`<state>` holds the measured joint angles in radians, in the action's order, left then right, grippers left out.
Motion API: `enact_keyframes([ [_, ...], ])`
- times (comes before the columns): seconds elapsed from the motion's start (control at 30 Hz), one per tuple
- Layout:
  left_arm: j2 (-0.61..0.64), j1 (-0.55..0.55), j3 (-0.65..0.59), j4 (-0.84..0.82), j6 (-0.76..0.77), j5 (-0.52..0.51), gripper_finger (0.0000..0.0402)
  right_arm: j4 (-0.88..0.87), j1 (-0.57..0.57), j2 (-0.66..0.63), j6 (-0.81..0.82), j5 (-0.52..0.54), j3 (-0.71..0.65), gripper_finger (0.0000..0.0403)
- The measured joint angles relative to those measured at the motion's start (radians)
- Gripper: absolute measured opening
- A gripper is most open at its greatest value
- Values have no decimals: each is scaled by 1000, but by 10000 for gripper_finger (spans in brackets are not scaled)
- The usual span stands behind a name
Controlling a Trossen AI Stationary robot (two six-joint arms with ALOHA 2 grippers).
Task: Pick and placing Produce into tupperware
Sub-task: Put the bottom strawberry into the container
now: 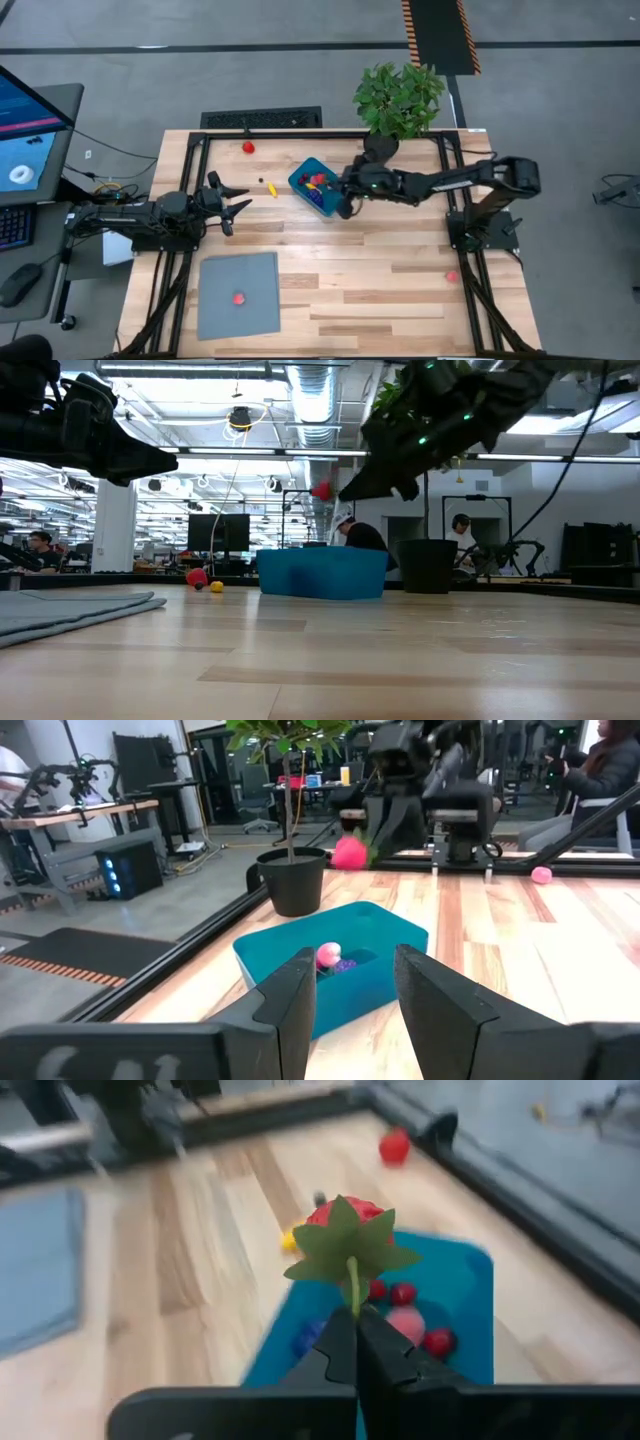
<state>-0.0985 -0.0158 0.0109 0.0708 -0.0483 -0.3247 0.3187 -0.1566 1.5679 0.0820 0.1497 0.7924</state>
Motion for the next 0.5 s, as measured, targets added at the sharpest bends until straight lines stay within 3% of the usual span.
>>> enact_keyframes([
  [0.27,0,0,0,0,12,0,130,-134,-34,134,14,11,111,16],
  [0.5,0,0,0,-1,19,0,130,-243,-52,175,50,7,149,31],
])
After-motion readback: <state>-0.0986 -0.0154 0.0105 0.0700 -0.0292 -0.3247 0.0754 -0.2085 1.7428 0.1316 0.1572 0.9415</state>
